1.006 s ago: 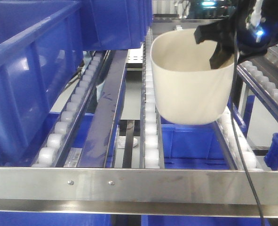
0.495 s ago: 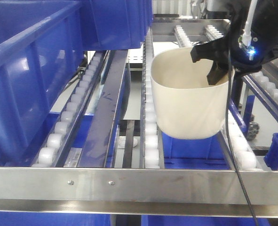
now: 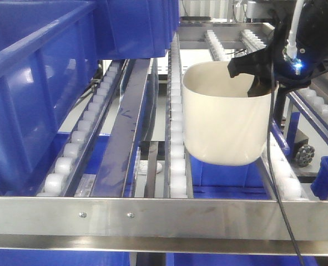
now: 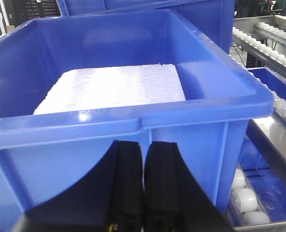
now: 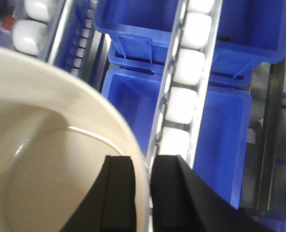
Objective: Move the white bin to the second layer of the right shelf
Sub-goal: 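Lower the white bin onto the rollers of the second shelf layer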
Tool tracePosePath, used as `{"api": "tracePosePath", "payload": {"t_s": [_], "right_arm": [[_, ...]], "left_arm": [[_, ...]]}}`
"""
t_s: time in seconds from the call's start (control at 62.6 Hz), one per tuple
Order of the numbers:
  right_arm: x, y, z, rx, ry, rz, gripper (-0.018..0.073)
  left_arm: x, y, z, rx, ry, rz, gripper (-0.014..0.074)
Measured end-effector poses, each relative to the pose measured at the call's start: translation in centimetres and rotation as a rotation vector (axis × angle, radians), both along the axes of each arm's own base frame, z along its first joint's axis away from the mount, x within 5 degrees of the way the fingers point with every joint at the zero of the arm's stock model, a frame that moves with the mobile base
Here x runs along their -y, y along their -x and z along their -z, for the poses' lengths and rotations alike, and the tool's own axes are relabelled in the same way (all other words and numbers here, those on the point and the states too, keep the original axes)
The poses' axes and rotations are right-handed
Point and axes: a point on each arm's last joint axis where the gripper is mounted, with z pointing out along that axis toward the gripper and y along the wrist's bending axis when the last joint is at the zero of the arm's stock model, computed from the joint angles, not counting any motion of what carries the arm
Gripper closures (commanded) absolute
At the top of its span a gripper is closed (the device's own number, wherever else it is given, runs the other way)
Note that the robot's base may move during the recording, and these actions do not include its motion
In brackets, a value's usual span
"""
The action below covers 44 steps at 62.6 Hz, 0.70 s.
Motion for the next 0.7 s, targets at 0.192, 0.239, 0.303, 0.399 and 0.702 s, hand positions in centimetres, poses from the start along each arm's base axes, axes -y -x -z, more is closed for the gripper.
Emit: {"api": "tracePosePath", "payload": {"t_s": [0.192, 0.239, 0.303, 0.399, 0.702], "right_arm": [[0.0, 0.0, 0.0, 0.000, 0.000, 0.000, 0.0395], [0.0, 0.0, 0.0, 0.000, 0.000, 0.000, 0.0326], [0.0, 0.0, 0.1, -0.001, 0.001, 0.000, 0.0244], [0.0, -0.1, 0.2, -0.006, 0.002, 0.000, 0.0155], [-0.1, 0.2, -1.3, 0.052, -0.019, -0.007, 0.0153]], "left_arm": [[0.0, 0.0, 0.0, 0.000, 0.000, 0.000, 0.0512], [0.0, 0.0, 0.0, 0.000, 0.000, 0.000, 0.0512], [0.0, 0.0, 0.0, 0.000, 0.000, 0.000, 0.0512], [0.0, 0.0, 0.0, 0.000, 0.000, 0.000, 0.0512], [0.0, 0.0, 0.0, 0.000, 0.000, 0.000, 0.0512]]}}
